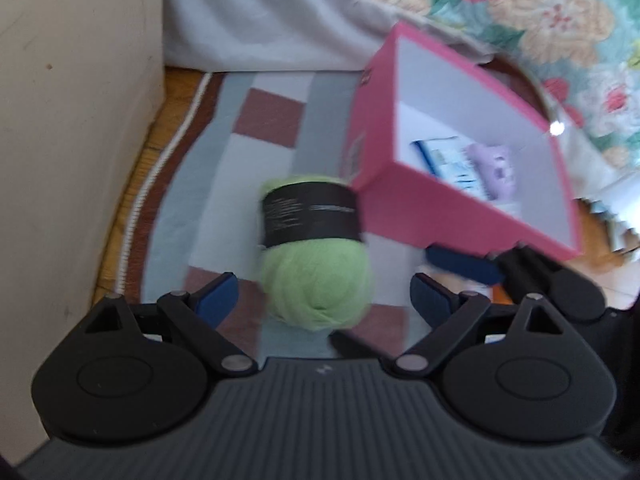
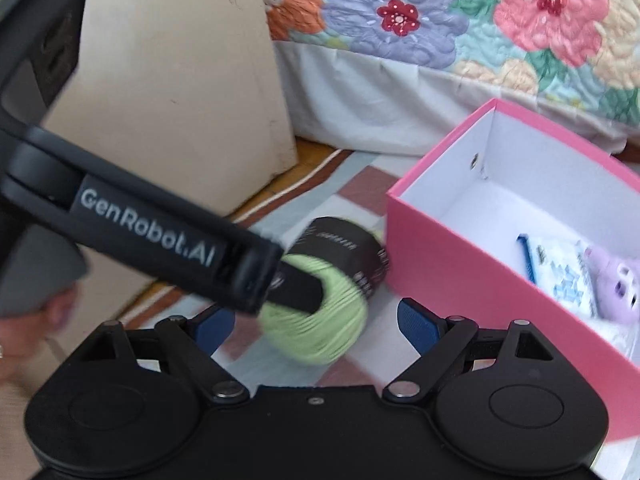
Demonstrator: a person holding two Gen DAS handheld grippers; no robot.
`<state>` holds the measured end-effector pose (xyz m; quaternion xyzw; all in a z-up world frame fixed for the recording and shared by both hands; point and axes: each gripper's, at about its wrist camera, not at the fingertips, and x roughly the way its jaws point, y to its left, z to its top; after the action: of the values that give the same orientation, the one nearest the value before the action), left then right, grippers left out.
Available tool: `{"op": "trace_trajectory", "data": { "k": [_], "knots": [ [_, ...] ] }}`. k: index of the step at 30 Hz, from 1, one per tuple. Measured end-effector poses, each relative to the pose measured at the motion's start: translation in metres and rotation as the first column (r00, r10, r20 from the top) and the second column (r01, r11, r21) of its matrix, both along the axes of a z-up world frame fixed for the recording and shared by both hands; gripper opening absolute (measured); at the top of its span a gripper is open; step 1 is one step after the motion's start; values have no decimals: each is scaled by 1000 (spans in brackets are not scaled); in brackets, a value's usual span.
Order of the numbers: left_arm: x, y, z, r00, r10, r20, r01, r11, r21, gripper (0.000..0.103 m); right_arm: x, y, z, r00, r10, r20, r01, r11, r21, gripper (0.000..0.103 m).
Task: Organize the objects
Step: 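Move the left tool toward the green yarn ball, then close the left gripper on the green yarn ball and lift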
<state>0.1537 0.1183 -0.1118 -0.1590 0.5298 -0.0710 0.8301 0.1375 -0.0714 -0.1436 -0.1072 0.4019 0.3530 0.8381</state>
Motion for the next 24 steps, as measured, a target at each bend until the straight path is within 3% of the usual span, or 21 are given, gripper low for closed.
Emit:
{"op": "trace_trajectory", "data": {
  "k": [4, 7, 11, 14, 15, 16, 18, 24],
  "knots": [
    [5, 6, -12, 1000, 17, -6, -17, 1000, -16, 92, -3, 10, -22, 996, 45, 80, -41, 998, -44, 91],
    [10, 12, -20, 999, 55, -3, -55, 995, -82, 92, -2, 15, -32, 997, 54, 54, -52, 998, -43, 91],
    [15, 15, -30, 996, 91, -4, -91, 991, -101, 92, 4, 15, -41, 999, 36, -23, -36, 999, 5, 91],
    [18, 13, -41, 995, 89, -43, -93, 990, -104, 73, 14, 13, -49, 997, -14, -79, 15, 1000, 17, 90],
    [18, 12, -46, 995, 71, -64, -80, 987, -140, 62, 17, 12, -51, 994, -24, -103, 27, 999, 23, 74],
    [17, 12, -49, 994, 71, -81, -85, 980, -178, 60, 20, 10, -53, 991, -10, -132, 15, 999, 36, 63],
    [12, 8, -44, 995, 75, -60, -84, 983, -166, 57, 18, 7, -49, 993, 17, -113, -12, 999, 45, 58],
    [-14, -7, -17, 998, 59, -32, -63, 986, -152, 56, -3, -7, -23, 997, 51, -65, -49, 998, 44, 56]
  ]
}}
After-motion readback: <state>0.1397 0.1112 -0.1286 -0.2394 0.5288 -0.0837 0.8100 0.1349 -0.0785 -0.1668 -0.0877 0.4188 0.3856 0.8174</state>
